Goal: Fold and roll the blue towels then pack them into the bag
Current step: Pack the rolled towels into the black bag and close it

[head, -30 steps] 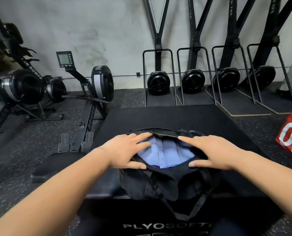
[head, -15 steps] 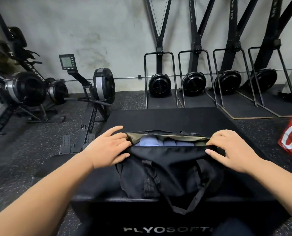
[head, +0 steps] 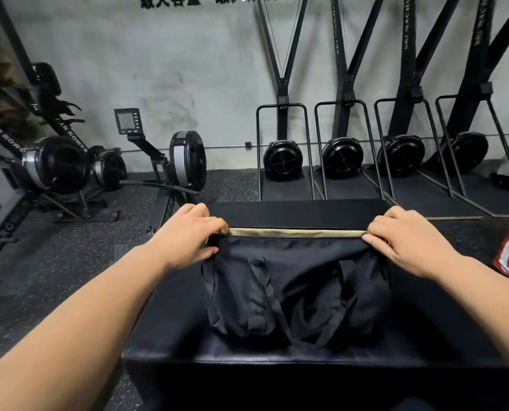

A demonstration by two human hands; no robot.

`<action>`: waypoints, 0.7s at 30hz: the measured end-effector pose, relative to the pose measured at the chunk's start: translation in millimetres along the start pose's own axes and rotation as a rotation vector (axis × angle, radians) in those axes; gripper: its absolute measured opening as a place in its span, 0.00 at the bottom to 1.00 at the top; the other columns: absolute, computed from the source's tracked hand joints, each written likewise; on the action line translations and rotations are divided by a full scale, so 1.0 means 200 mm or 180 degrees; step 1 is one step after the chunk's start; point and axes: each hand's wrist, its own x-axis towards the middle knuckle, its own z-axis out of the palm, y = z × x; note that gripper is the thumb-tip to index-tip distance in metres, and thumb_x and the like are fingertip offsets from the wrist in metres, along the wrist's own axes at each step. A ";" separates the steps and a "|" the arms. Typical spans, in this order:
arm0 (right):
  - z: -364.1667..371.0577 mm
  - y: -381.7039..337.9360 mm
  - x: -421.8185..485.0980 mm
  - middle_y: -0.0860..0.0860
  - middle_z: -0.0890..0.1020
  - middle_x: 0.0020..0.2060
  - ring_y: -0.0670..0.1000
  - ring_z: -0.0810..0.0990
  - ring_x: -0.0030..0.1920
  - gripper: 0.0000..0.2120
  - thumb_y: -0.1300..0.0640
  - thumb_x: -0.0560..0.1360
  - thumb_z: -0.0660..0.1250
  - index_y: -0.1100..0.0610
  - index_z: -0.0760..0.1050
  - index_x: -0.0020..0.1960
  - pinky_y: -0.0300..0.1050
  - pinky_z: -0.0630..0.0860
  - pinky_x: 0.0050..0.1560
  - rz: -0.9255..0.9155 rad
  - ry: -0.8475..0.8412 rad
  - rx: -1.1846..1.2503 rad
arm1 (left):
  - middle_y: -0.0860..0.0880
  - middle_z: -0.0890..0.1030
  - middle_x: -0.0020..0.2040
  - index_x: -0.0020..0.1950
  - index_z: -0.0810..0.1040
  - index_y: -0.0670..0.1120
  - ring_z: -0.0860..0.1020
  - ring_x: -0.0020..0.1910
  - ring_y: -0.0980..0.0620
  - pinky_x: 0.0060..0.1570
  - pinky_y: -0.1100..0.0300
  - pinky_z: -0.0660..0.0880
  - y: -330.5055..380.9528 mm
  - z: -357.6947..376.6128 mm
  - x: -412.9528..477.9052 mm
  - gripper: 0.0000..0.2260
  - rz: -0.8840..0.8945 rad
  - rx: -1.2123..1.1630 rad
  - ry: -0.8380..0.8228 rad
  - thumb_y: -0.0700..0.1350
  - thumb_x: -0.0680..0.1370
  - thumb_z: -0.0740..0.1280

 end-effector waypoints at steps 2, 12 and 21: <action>-0.02 -0.01 0.01 0.40 0.76 0.39 0.52 0.73 0.48 0.17 0.41 0.86 0.55 0.46 0.76 0.45 0.51 0.71 0.47 0.0220 0.0110 0.0158 | 0.61 0.74 0.48 0.62 0.76 0.59 0.71 0.55 0.53 0.60 0.56 0.67 0.00 0.01 0.00 0.23 -0.0223 -0.0272 0.0124 0.54 0.71 0.79; 0.13 -0.04 -0.10 0.38 0.77 0.60 0.42 0.77 0.57 0.15 0.52 0.77 0.75 0.41 0.81 0.63 0.44 0.75 0.57 0.0877 0.0052 0.1816 | 0.59 0.77 0.56 0.65 0.79 0.57 0.75 0.50 0.54 0.56 0.56 0.74 0.07 0.10 -0.06 0.21 -0.0788 -0.1375 0.0556 0.52 0.74 0.79; 0.16 -0.04 -0.10 0.36 0.85 0.45 0.37 0.82 0.49 0.09 0.52 0.76 0.77 0.38 0.82 0.47 0.45 0.77 0.56 0.1058 -0.0365 0.1886 | 0.55 0.82 0.45 0.48 0.84 0.54 0.80 0.45 0.52 0.51 0.51 0.78 0.06 0.17 -0.06 0.02 -0.1247 -0.1309 -0.0180 0.48 0.80 0.74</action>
